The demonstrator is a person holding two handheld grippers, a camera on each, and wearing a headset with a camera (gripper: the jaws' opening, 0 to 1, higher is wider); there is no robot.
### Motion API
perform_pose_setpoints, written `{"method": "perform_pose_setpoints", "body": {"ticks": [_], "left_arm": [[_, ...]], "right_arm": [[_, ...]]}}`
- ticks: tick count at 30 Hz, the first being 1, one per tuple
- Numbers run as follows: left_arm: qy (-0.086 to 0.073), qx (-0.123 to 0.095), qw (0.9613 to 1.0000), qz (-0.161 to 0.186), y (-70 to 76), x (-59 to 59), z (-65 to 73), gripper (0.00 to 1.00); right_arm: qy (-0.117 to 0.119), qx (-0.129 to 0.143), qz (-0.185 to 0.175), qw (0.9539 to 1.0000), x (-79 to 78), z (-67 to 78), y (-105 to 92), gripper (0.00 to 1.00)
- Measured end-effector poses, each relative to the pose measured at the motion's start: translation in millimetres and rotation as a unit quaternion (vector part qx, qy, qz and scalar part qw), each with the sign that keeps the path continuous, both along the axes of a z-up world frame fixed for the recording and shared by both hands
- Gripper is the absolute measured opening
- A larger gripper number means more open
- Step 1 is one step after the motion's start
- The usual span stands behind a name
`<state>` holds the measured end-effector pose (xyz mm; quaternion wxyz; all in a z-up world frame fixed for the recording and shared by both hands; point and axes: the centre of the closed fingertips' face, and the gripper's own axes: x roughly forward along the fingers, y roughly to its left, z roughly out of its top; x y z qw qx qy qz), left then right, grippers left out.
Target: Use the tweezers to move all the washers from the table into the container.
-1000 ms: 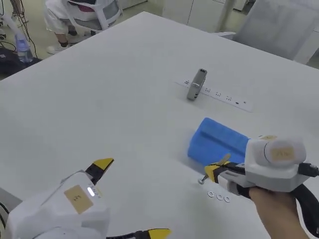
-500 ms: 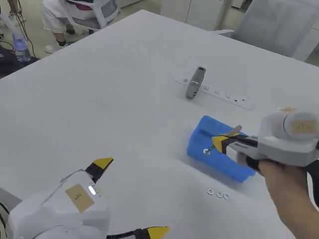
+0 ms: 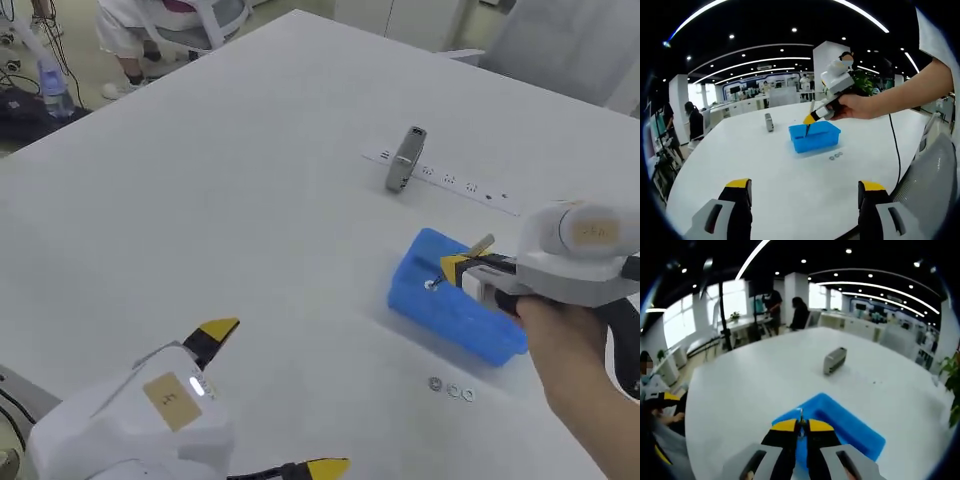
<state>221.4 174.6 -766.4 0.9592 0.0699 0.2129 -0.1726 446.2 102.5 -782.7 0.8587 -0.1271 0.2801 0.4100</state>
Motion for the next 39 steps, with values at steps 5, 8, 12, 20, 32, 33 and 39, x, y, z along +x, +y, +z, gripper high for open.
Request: {"method": "perform_pose_setpoints", "body": {"ticks": [5,8,12,20,32,33,39], "left_arm": [[0.003,0.002,1.0000,-0.001,0.0,-0.4,-1.2,0.88],[0.003,0.001,1.0000,0.000,0.2,-0.3,-1.1,0.88],[0.005,0.001,1.0000,0.001,0.4,-0.4,-1.3,0.87],[0.007,0.003,1.0000,0.001,0.7,-0.5,-2.1,0.86],[0.008,0.006,1.0000,0.001,0.6,-0.8,-2.5,0.86],[0.008,0.006,0.9999,0.001,0.7,-0.8,-2.6,0.86],[0.007,0.008,0.9999,0.002,1.4,-0.9,-2.2,0.86]], "right_arm": [[0.010,-0.014,-0.003,0.9999,1.7,-15.3,-0.3,0.02],[0.013,-0.018,-0.004,0.9997,3.3,-22.9,0.8,0.02],[0.011,-0.027,-0.004,0.9996,4.6,-30.8,2.3,0.02],[0.015,-0.030,-0.008,0.9994,5.6,-35.0,0.0,0.03],[0.014,-0.021,-0.022,0.9994,-0.8,-22.9,0.4,0.04],[0.014,-0.017,-0.023,0.9995,-1.0,-19.7,0.2,0.04],[0.022,0.002,-0.015,0.9996,-10.0,-9.7,3.3,0.02]]}}
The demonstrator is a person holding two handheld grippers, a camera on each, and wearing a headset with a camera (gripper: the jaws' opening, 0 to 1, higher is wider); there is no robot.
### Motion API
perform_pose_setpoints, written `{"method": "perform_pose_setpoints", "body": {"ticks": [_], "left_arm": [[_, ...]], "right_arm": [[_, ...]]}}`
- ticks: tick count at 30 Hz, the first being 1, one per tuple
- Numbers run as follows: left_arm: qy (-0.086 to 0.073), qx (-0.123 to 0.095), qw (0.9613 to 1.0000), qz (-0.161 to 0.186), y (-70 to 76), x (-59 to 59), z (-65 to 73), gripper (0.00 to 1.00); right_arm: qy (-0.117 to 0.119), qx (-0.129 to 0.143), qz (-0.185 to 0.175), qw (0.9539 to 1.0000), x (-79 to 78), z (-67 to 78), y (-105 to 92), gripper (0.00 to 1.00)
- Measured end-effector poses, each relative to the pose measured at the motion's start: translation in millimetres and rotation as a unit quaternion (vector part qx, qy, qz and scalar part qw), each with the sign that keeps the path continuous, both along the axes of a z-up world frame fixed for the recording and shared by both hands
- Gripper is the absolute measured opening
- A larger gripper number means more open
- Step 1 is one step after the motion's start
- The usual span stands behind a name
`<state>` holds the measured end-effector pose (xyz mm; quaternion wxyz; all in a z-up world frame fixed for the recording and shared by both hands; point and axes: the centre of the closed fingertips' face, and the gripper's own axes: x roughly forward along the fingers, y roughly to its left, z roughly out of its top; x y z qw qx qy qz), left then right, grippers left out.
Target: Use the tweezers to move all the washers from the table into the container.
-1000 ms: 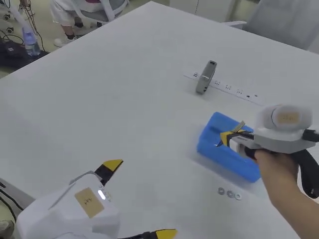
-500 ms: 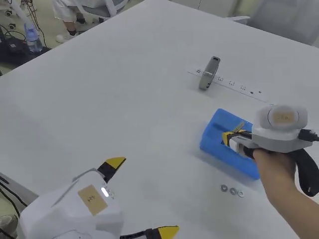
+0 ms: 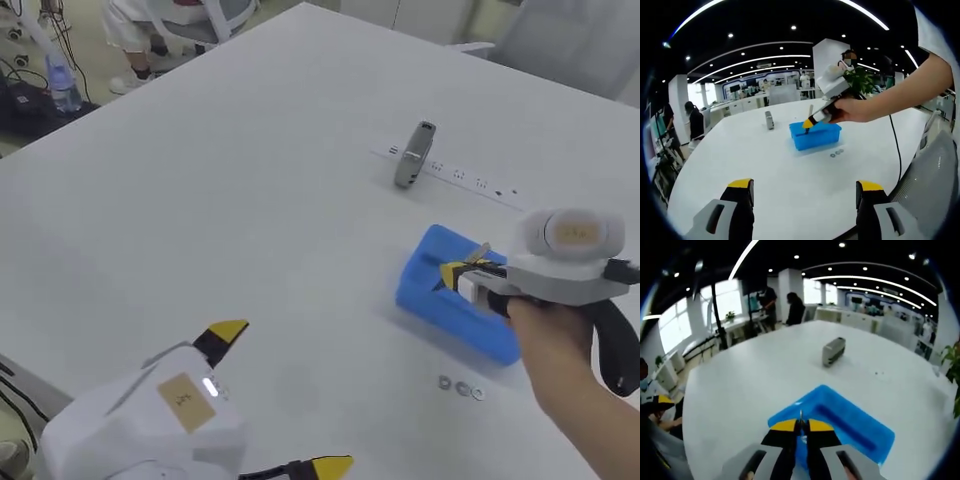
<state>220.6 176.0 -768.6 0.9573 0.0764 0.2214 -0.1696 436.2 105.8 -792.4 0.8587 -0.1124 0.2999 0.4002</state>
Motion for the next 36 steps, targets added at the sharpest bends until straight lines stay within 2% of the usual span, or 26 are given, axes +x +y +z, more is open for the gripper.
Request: {"method": "perform_pose_setpoints", "body": {"ticks": [3,7,27,29,33,36], "left_arm": [[-0.001,0.001,1.0000,0.000,0.0,-0.2,0.2,0.85],[-0.001,0.001,1.0000,-0.001,-0.1,-0.3,0.4,0.85],[0.001,0.006,1.0000,-0.001,0.0,-0.6,-1.6,0.85],[0.002,0.006,1.0000,-0.001,0.3,-0.7,-1.9,0.84],[0.002,0.007,1.0000,-0.001,0.3,-0.6,-2.1,0.85],[0.001,0.007,1.0000,0.000,0.8,-0.4,-1.7,0.85]], "right_arm": [[-0.003,-0.013,0.010,0.9999,-6.2,-2.4,-0.3,0.02],[-0.003,-0.016,0.016,0.9997,-9.6,-3.6,-0.8,0.02],[0.009,-0.007,0.015,0.9998,-24.7,-6.1,-4.4,0.02],[0.006,-0.004,0.012,0.9999,-24.1,-3.6,-6.3,0.02],[-0.002,0.012,0.003,0.9999,-23.7,11.6,-9.3,0.02],[-0.018,0.017,0.006,0.9997,-25.0,24.2,-12.2,0.02]]}}
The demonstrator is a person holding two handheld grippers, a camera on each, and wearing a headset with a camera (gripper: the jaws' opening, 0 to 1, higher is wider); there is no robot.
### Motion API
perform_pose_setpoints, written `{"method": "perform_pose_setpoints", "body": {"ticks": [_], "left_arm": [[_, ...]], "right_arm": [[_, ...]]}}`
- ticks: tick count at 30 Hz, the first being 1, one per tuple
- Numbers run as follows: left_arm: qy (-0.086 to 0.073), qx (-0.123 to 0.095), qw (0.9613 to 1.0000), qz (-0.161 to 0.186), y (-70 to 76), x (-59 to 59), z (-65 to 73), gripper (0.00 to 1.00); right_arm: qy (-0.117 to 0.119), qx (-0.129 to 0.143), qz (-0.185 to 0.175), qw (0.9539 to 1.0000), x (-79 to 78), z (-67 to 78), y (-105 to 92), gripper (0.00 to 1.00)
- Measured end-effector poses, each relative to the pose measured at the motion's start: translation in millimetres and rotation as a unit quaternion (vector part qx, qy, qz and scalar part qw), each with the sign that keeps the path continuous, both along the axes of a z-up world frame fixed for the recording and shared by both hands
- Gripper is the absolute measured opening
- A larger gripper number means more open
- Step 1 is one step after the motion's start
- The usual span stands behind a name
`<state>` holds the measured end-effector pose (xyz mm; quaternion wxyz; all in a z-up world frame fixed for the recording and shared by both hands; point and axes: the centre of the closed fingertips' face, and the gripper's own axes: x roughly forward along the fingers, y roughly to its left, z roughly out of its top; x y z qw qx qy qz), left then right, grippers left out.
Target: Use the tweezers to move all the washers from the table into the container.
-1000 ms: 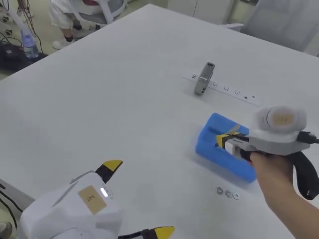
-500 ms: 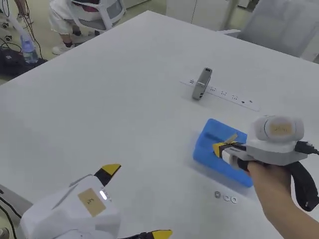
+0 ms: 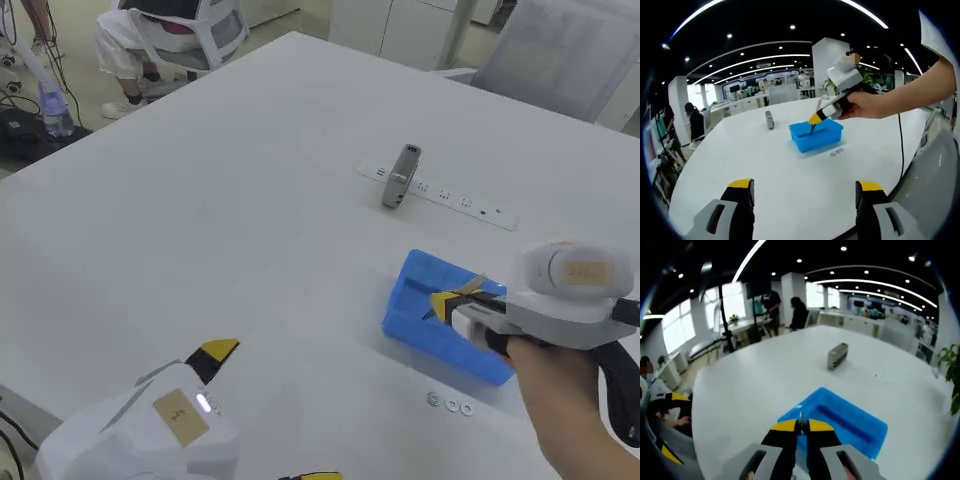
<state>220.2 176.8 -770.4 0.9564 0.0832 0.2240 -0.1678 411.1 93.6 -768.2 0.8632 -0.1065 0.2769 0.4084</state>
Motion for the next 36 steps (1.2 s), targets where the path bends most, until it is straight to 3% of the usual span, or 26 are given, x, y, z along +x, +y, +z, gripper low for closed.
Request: {"method": "perform_pose_setpoints", "body": {"ticks": [5,10,13,21,27,36], "left_arm": [[-0.004,-0.015,0.9999,-0.005,-3.8,-0.1,2.8,0.89],[-0.007,-0.018,0.9998,-0.004,-3.3,0.4,4.2,0.90],[-0.005,-0.016,0.9998,-0.005,-3.4,0.2,3.4,0.89],[-0.006,-0.015,0.9999,-0.003,-2.4,0.5,3.5,0.89],[-0.006,-0.016,0.9999,-0.002,-2.0,0.5,3.7,0.89],[-0.005,-0.013,0.9999,-0.001,-1.3,0.7,3.0,0.88]], "right_arm": [[-0.010,0.009,0.001,0.9999,-7.6,11.1,-6.7,0.03],[-0.021,-0.003,0.013,0.9997,-24.0,15.3,-13.9,0.03],[-0.024,-0.019,0.022,0.9993,-30.8,10.1,-17.2,0.03],[0.015,-0.034,0.023,0.9990,-48.6,-19.0,-30.4,0.03],[0.032,-0.043,0.020,0.9983,-52.3,-35.1,-36.3,0.03],[0.054,-0.055,0.022,0.9968,-60.9,-46.0,-38.3,0.04]]}}
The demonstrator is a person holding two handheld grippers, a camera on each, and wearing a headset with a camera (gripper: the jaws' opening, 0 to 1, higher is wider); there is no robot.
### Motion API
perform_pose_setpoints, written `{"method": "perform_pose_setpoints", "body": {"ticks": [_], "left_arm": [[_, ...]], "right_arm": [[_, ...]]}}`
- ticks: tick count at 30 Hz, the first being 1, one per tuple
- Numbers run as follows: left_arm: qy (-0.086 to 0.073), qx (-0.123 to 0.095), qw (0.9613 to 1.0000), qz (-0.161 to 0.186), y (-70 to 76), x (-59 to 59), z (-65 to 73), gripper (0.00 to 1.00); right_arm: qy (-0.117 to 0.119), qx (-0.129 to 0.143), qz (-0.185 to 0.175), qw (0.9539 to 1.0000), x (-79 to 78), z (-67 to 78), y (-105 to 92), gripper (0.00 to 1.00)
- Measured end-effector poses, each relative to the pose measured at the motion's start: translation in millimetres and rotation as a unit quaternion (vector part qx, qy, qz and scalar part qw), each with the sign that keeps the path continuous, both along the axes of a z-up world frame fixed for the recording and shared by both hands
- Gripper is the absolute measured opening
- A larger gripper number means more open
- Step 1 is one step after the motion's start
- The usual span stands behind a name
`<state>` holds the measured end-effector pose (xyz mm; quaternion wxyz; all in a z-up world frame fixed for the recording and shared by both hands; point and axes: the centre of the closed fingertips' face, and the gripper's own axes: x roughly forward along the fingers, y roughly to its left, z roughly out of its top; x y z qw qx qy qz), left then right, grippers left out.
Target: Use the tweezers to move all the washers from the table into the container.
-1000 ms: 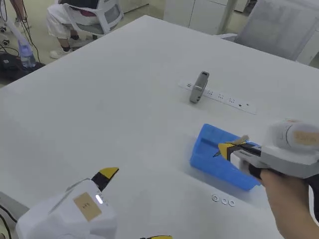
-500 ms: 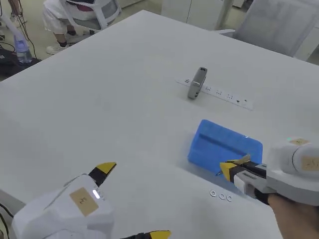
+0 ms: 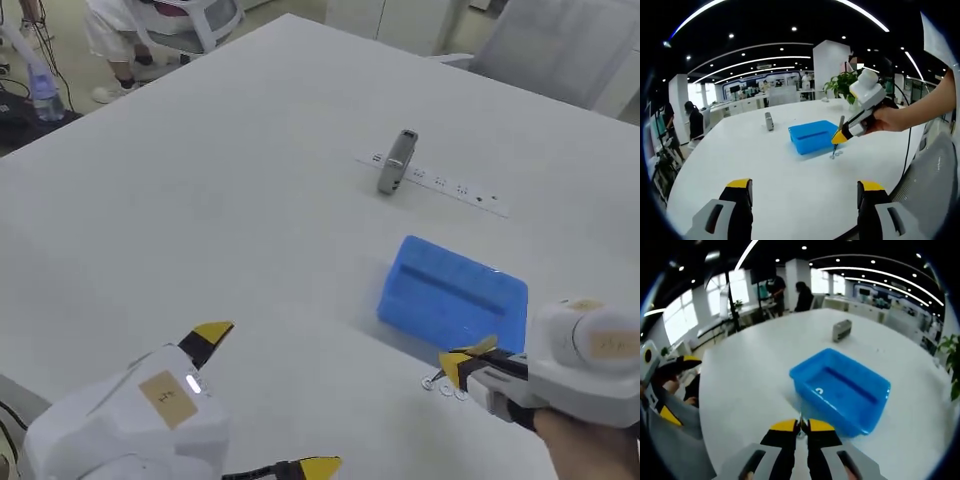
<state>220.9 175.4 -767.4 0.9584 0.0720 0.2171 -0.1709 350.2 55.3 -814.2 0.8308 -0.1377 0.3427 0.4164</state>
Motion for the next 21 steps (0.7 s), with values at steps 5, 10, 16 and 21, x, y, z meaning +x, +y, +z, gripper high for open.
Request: {"method": "perform_pose_setpoints", "body": {"ticks": [5,10,16,21], "left_arm": [[0.002,0.003,1.0000,-0.001,0.0,-0.1,-0.8,0.88],[0.003,0.004,1.0000,-0.001,0.1,-0.2,-1.5,0.87],[0.004,0.004,1.0000,-0.002,-0.1,-0.5,-1.8,0.87],[0.004,0.006,1.0000,-0.001,0.3,-0.6,-2.0,0.87]], "right_arm": [[0.005,-0.007,0.001,1.0000,1.2,-4.5,1.1,0.04],[-0.003,-0.015,0.008,0.9998,2.0,-5.6,3.3,0.04],[-0.013,-0.011,0.007,0.9998,5.7,-7.4,3.0,0.03],[-0.028,-0.006,-0.002,0.9996,5.2,-8.5,3.2,0.02]]}}
